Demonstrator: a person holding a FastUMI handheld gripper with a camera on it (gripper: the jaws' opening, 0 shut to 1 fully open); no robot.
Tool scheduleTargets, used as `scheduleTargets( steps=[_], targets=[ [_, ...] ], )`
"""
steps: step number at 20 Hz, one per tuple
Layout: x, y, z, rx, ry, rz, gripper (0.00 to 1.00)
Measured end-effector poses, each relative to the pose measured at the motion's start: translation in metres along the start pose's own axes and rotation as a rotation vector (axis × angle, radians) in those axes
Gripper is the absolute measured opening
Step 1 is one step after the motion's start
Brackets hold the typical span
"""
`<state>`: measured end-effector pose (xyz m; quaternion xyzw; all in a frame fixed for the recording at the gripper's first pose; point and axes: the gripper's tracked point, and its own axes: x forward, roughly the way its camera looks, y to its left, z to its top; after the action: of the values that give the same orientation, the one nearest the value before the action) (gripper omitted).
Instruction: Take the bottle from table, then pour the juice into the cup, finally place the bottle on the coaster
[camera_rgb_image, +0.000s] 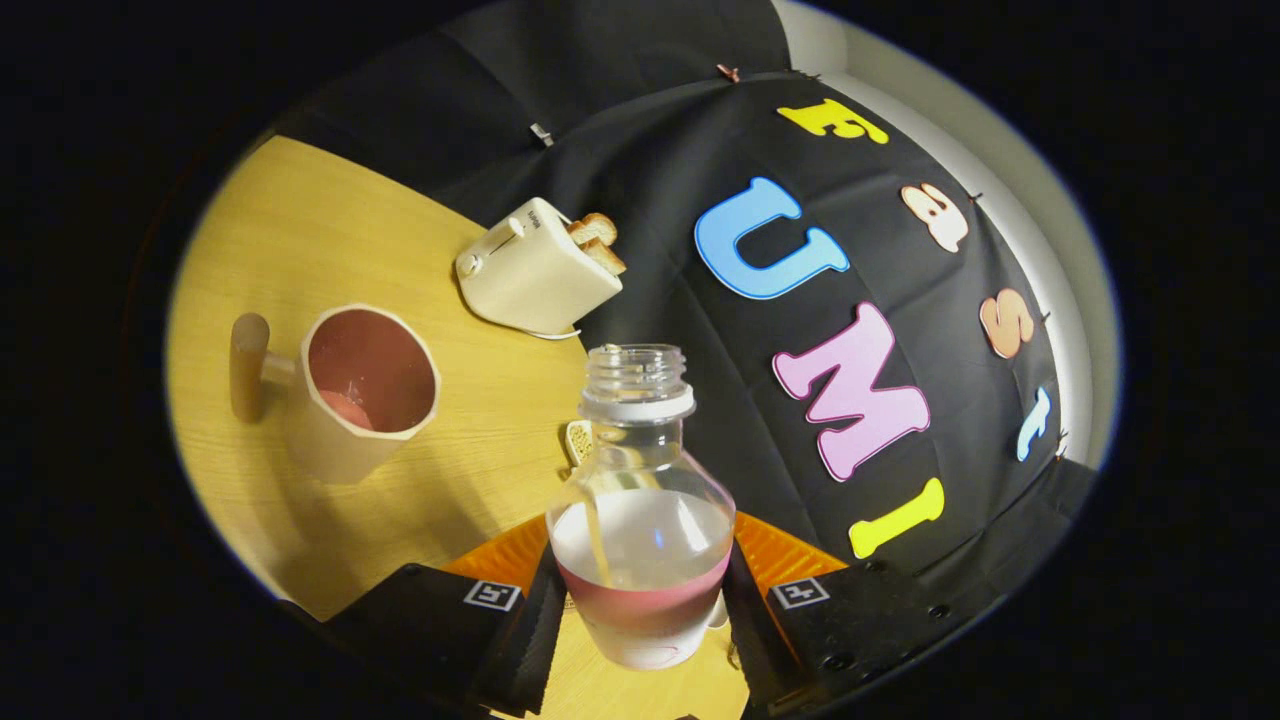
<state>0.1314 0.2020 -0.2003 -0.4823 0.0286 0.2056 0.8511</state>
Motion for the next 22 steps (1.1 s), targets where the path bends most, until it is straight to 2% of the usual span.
scheduleTargets(
  steps=[5,10,16,22],
  targets=[
    [0.010,0.014,0.008,-0.162,0.007,0.023,0.75],
    [0.017,0.036,0.001,-0.310,0.018,0.084,0.75],
    [0.018,0.056,-0.005,-0.439,0.031,0.126,0.75],
    [0.020,0.054,0.003,-0.548,0.021,0.122,0.75]
  ],
)
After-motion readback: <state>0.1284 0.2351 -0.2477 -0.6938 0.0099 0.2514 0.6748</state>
